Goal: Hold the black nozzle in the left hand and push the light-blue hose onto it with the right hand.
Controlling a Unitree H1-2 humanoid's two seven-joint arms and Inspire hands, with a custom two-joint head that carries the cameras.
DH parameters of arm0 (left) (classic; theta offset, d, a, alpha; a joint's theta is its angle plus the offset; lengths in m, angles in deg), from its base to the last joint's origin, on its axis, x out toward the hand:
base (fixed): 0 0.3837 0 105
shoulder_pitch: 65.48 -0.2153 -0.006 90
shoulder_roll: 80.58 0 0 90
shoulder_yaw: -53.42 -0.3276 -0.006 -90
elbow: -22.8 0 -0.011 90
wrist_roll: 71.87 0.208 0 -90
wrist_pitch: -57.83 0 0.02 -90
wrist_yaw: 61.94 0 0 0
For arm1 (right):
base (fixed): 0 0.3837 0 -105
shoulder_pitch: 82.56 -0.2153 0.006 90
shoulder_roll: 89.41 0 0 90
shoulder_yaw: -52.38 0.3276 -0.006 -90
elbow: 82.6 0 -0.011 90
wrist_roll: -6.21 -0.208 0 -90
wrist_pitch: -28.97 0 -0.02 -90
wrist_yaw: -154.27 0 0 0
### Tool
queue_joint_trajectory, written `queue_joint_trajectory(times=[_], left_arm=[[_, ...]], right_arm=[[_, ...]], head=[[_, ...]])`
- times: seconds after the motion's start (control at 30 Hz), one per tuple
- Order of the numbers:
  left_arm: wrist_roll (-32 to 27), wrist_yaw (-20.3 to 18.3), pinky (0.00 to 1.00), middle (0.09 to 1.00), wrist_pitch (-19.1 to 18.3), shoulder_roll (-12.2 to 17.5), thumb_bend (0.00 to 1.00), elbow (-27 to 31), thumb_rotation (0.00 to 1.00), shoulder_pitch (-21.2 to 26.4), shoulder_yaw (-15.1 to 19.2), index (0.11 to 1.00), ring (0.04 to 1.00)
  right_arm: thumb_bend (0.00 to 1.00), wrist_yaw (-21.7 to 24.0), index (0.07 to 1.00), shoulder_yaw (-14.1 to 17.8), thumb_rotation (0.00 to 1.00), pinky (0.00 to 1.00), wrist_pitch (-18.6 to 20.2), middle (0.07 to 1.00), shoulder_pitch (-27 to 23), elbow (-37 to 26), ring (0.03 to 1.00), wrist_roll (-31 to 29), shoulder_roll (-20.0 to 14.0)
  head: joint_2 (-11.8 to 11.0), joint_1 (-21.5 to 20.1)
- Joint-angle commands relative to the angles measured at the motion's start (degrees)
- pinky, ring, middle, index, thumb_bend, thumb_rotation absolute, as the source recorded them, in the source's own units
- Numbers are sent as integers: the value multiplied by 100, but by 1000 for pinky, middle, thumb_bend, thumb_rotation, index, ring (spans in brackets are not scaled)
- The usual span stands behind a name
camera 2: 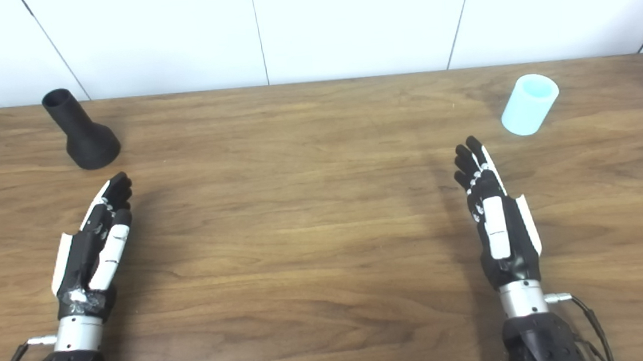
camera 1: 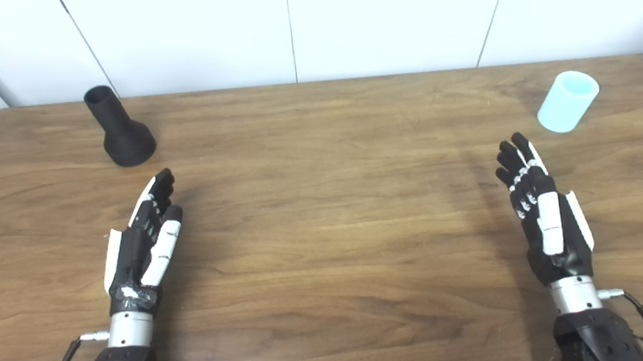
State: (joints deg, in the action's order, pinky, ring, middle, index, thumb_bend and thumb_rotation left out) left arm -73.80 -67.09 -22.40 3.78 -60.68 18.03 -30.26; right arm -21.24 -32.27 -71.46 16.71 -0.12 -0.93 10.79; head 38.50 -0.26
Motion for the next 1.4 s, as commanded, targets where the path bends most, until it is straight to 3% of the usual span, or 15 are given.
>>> queue_joint_trajectory(times=[0.0, 0.33, 0.5, 0.7, 0.77, 0.97, 1.1, 1.23, 1.37], left_arm=[[47, 45, 972, 937, 41, -40, 492, -459, 663, -259, -42, 924, 953], [125, 63, 968, 933, 28, -40, 511, -403, 670, -256, -58, 917, 950], [185, 113, 945, 923, 40, -101, 512, -353, 661, -274, -68, 909, 936], [197, 114, 954, 931, 31, -250, 484, -347, 657, -318, -161, 902, 946], [332, 186, 947, 927, 29, -338, 451, -326, 659, -347, -216, 895, 941], [733, 375, 897, 920, 91, -551, 426, -372, 672, -371, -387, 898, 921], [809, 507, 900, 913, -85, -792, 424, -260, 584, -421, -460, 888, 921], [952, 596, 902, 921, -104, -861, 370, -261, 566, -440, -543, 904, 928], [822, 574, 923, 930, -49, -893, 329, -284, 532, -450, -584, 909, 938]], right_arm=[[583, -5, 959, -20, 1000, 946, 16, 946, 219, 214, 955, -100, 90], [592, -4, 959, -23, 1000, 946, 10, 946, 209, 235, 952, -55, 71], [587, 17, 960, -7, 1000, 945, 0, 947, 218, 237, 952, -65, 33], [576, 157, 993, 58, 1000, 987, -266, 971, 182, 526, 978, -168, -134], [582, 205, 992, 101, 1000, 996, -374, 972, 162, 661, 981, -245, -191], [601, 414, 986, 203, 1000, 991, -712, 973, 69, 1084, 978, -512, -376], [674, 523, 938, 247, 1000, 903, -736, 923, 32, 1245, 922, -735, -462], [751, 583, 933, 255, 1000, 903, -845, 918, 11, 1369, 922, -744, -518], [715, 543, 923, 318, 985, 929, -839, 908, 1, 1405, 923, -824, -481]], head=[[8, -2], [3, 42], [-43, 295], [-304, 962], [-517, 1391], [-909, 2098], [-1092, 2327], [-1237, 2434], [-1218, 2416]])
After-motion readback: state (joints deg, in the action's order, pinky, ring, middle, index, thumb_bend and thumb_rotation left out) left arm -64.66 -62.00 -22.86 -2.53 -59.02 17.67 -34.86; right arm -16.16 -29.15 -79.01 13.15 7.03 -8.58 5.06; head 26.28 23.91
